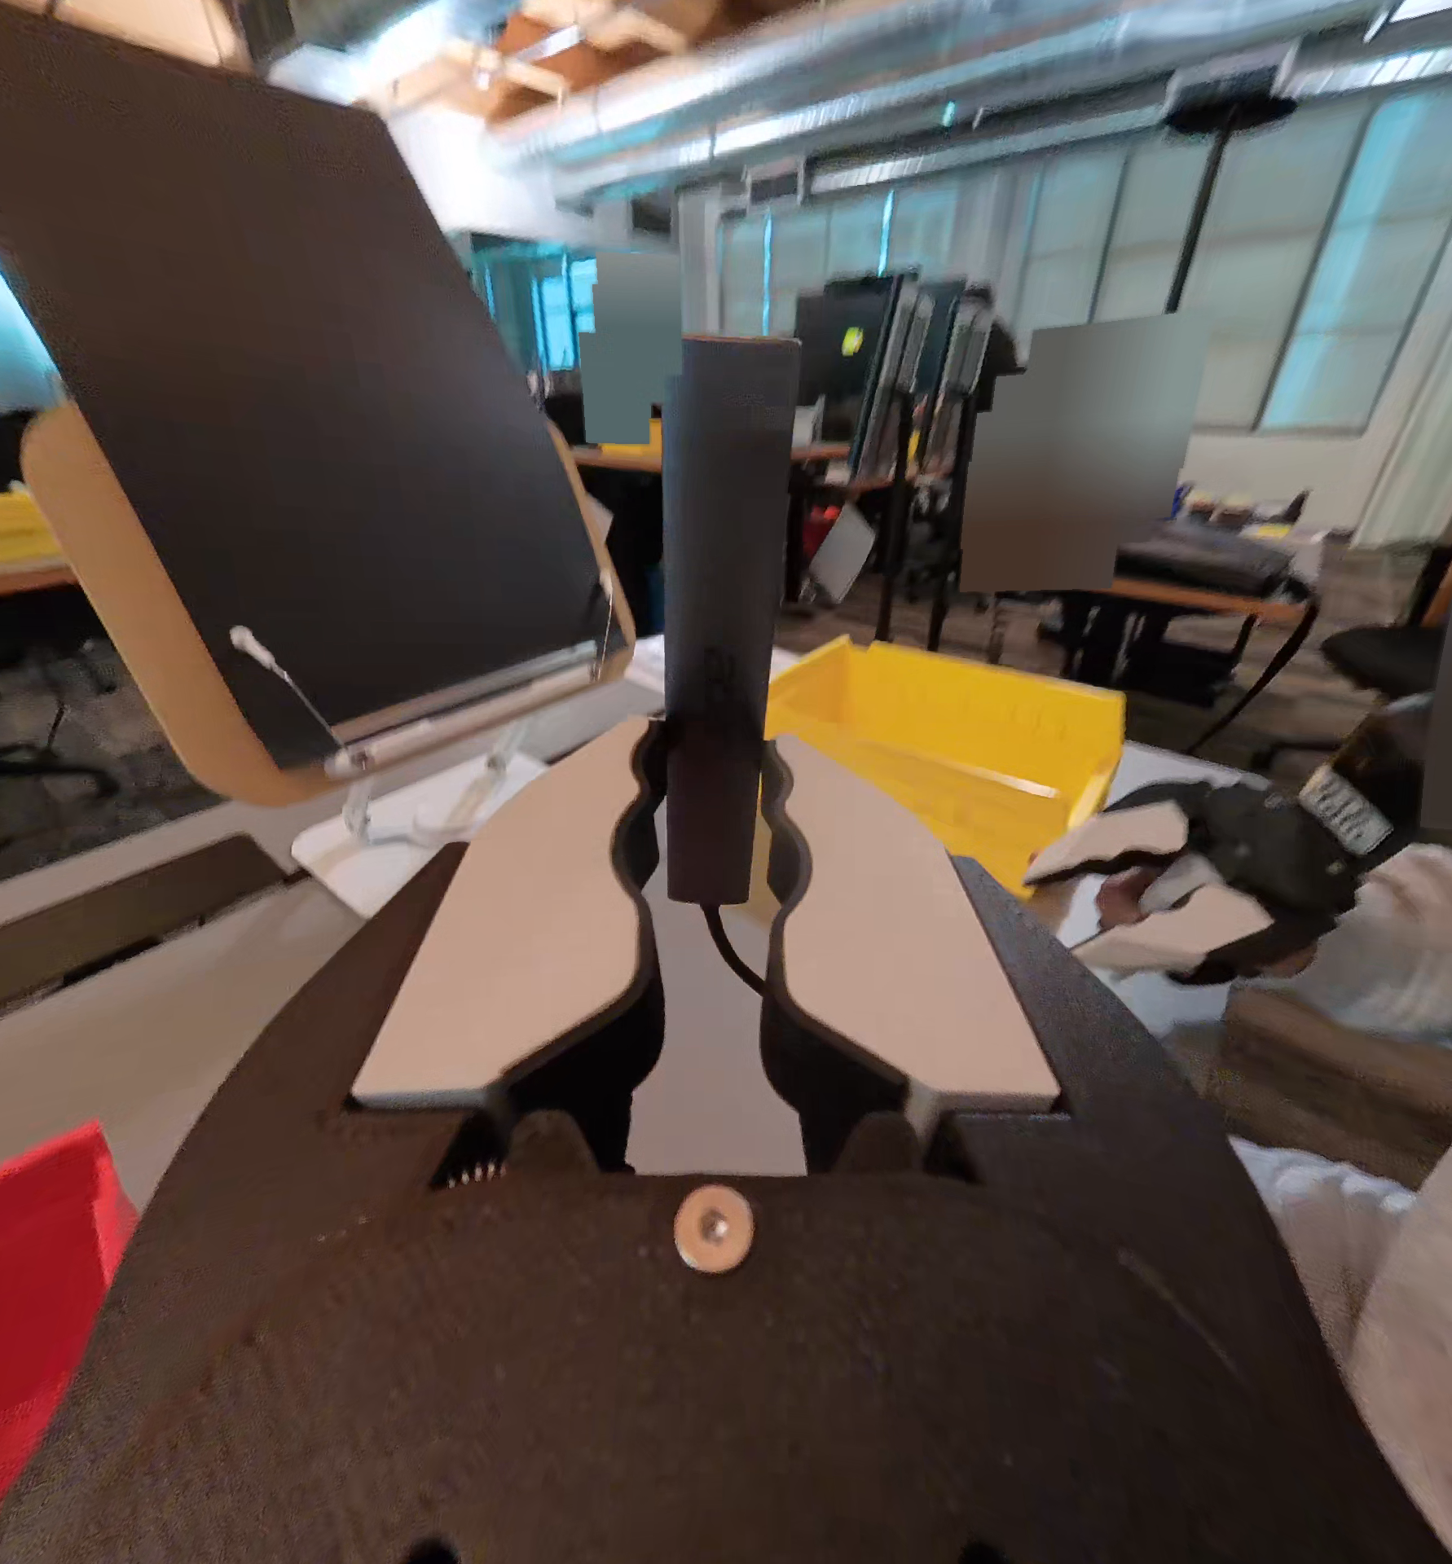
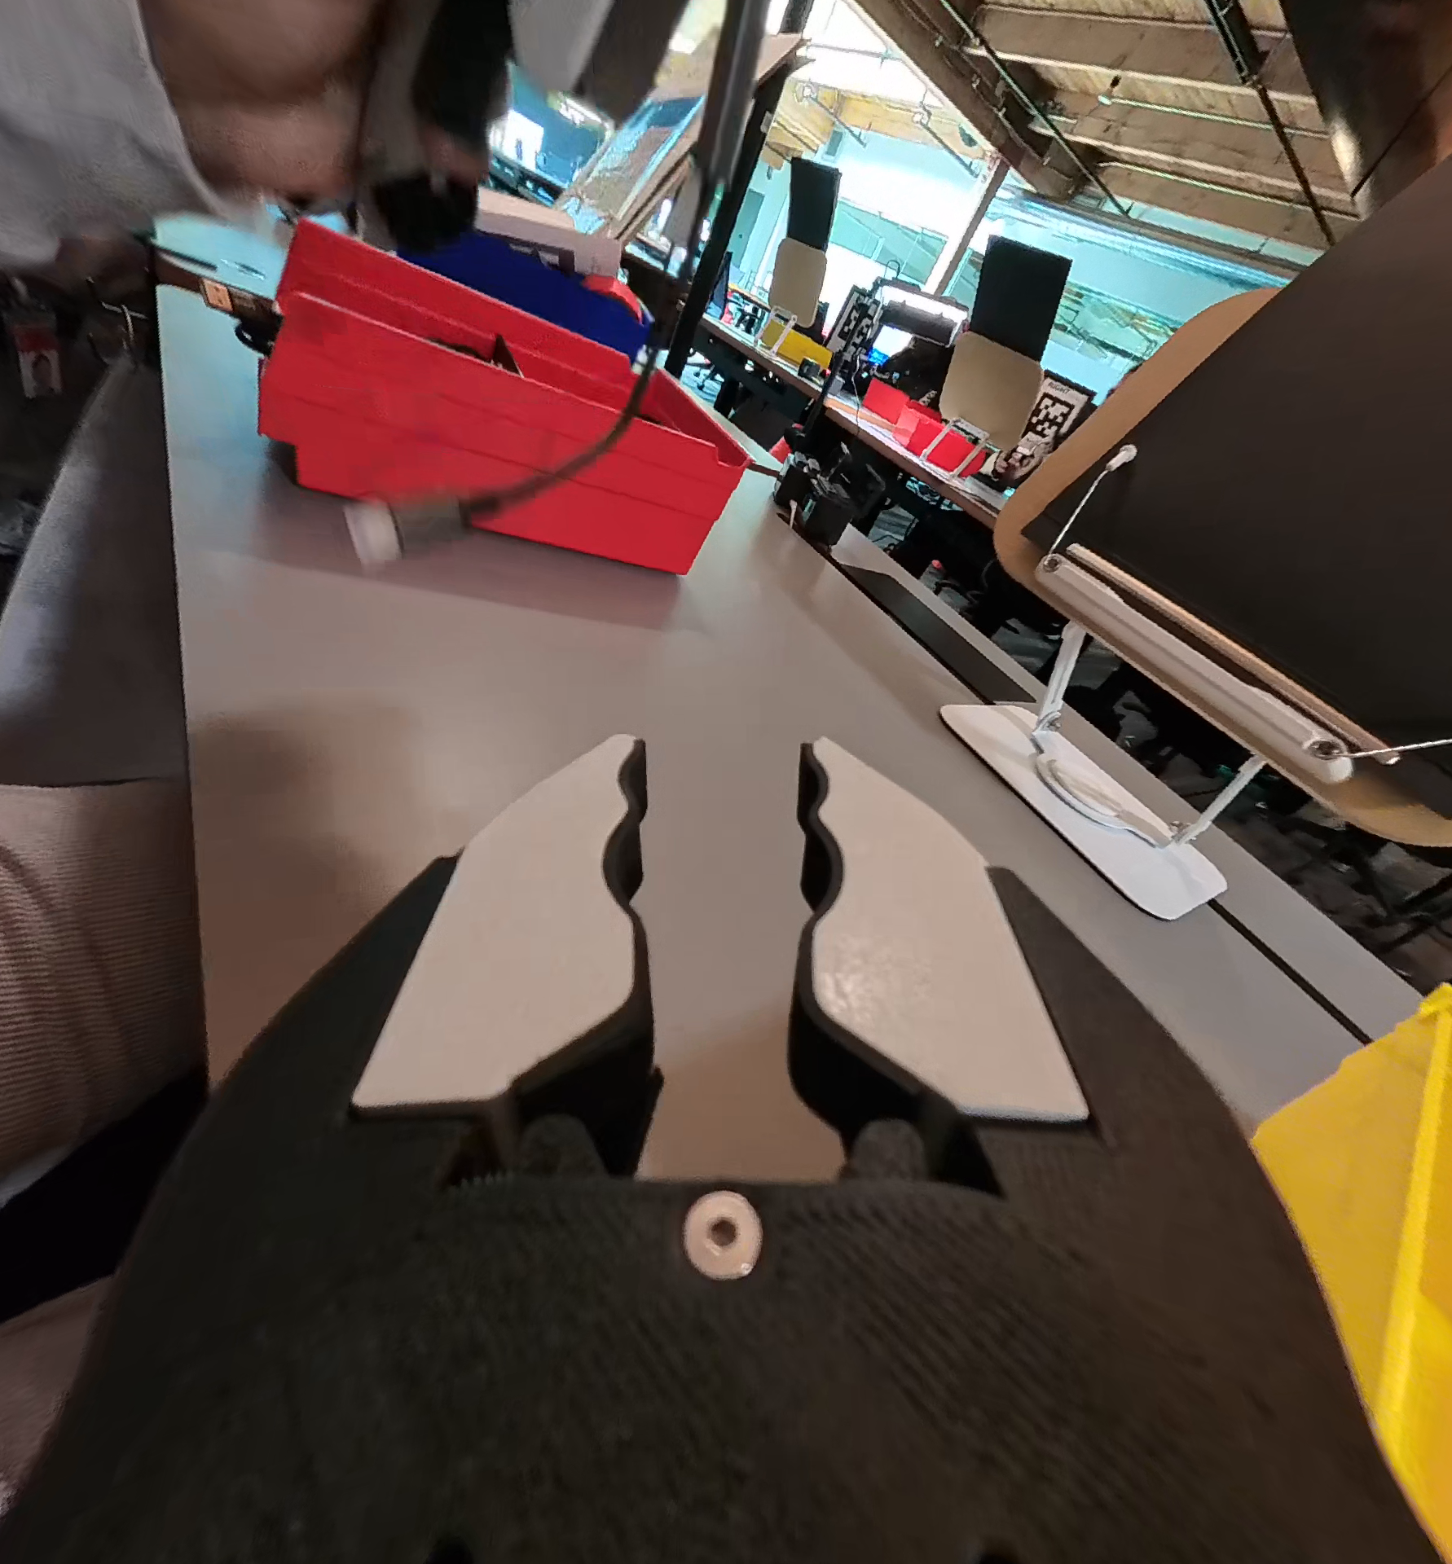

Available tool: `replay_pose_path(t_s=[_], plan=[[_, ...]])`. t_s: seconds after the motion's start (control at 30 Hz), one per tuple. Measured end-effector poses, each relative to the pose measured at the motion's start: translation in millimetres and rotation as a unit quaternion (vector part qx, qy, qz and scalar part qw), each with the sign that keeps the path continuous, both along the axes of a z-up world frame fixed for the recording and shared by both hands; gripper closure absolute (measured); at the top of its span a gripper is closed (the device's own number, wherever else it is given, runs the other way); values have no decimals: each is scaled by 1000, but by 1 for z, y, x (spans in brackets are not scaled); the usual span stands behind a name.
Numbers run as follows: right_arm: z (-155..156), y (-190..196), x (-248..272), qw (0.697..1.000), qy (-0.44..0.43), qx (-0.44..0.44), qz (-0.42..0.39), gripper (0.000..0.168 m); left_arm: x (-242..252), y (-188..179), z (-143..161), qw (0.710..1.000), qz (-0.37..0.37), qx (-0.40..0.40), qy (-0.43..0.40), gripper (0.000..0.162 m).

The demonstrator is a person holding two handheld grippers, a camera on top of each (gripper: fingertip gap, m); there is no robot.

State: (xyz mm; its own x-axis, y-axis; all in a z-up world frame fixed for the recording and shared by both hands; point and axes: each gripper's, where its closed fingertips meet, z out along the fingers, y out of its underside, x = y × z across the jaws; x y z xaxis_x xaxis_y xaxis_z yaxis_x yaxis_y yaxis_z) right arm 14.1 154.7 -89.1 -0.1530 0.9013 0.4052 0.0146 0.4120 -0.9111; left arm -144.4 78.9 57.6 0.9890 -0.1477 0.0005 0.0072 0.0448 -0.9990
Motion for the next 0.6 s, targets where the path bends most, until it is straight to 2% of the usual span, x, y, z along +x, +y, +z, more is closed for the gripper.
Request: replay_pose_path(t_s=[0.13, 0.33, 0.47, 0.6], plan=[[6, -6, 1, 999, 10, -30, 14, 133, 28, 26, -47, 997, 15, -57, 50, 141], [36, -8, 8, 998, 60, -24, -7, 126, 79, 48, -81, 979, 28, -111, 170, 141], [59, -10, 14, 991, 88, -102, -16, 118, 114, 56, -99, 966, 25, -131, 223, 140], [58, -19, 13, 978, 45, -205, 15, 101, 146, 59, -120, 963, 9, -151, 222, 140]])
